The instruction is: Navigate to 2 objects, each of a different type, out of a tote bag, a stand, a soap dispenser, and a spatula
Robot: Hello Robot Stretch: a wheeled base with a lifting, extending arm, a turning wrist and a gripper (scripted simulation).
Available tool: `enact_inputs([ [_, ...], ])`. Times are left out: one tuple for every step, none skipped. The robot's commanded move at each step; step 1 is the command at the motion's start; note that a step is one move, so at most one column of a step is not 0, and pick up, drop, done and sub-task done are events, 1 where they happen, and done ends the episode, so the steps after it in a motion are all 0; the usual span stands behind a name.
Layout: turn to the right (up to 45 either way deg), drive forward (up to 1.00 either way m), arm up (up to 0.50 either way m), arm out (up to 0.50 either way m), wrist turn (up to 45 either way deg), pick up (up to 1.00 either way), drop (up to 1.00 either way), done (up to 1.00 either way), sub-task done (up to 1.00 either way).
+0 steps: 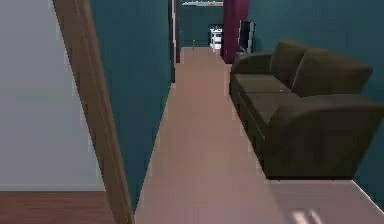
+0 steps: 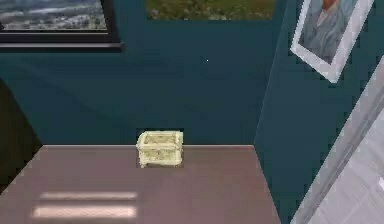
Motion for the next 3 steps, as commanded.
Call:
enact_inputs([
  [45.0,0.00,0.00,0.00,0.0,0.00,0.00,0.00,0.00],
  [42.0,0.00,0.00,0.00,0.0,0.00,0.00,0.00,0.00],
  [0.0,0.05,0.00,0.00,0.0,0.00,0.00,0.00,0.00],
])
